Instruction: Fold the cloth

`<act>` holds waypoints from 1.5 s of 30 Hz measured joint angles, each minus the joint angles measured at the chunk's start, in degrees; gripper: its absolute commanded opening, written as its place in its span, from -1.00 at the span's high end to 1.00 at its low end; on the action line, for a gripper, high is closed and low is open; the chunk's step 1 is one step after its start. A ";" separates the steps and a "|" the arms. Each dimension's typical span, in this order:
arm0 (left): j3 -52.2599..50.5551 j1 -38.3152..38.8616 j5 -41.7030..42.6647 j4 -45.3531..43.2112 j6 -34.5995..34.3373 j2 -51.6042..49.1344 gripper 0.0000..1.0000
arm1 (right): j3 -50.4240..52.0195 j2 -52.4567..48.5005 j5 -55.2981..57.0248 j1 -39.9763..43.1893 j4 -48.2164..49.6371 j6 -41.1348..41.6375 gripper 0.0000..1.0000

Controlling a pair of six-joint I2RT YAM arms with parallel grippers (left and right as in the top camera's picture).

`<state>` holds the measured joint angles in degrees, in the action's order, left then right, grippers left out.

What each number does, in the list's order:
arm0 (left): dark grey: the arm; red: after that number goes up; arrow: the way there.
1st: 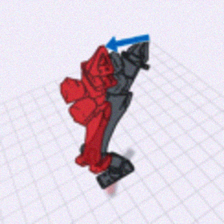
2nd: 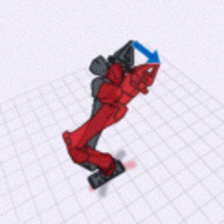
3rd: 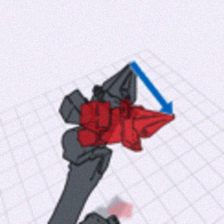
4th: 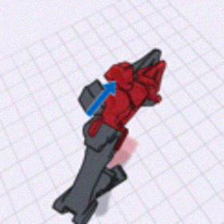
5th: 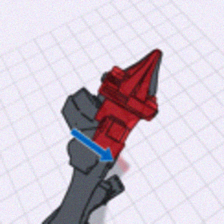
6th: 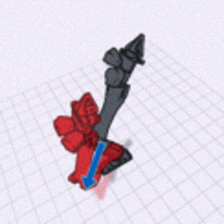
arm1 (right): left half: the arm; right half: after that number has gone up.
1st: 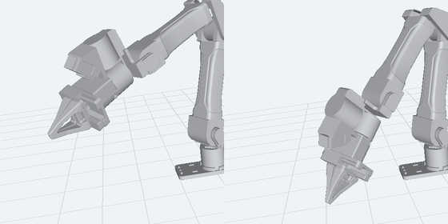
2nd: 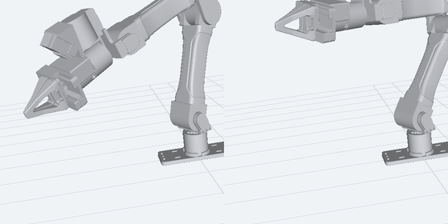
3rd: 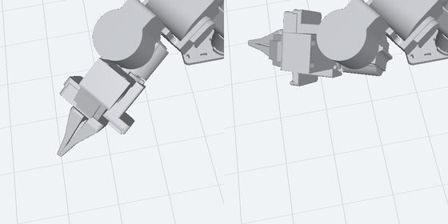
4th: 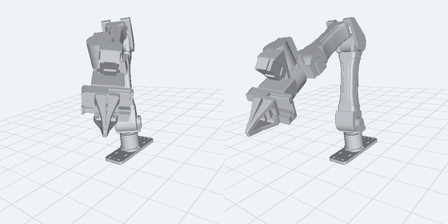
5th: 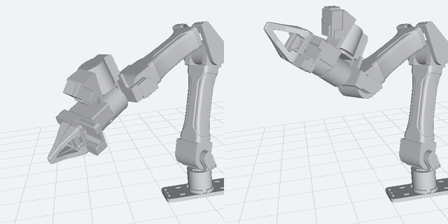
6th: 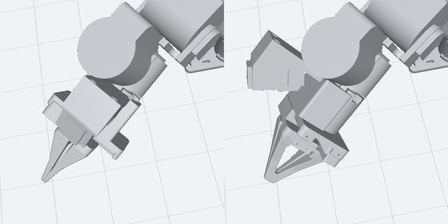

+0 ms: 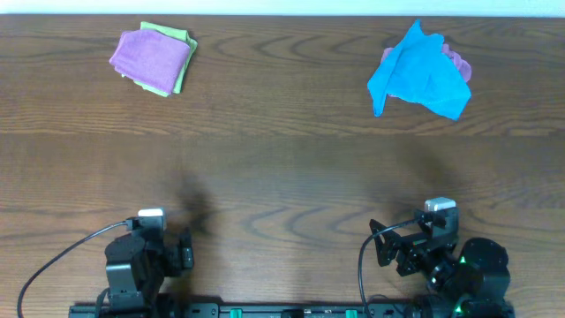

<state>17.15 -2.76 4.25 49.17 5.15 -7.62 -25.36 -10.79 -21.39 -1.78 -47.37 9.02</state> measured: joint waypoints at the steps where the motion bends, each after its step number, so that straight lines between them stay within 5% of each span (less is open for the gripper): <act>1: 0.00 0.00 0.00 1.16 0.66 0.59 -0.91 | 0.00 0.00 0.00 0.00 0.02 0.00 -0.98; 45: 0.02 0.63 -0.17 2.25 1.60 6.84 -0.91 | 0.04 0.00 2.36 0.00 -2.19 -0.02 -0.98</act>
<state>17.17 -2.13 4.08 51.42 6.74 -0.78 -25.32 -10.79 -19.03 -1.78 -49.56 8.99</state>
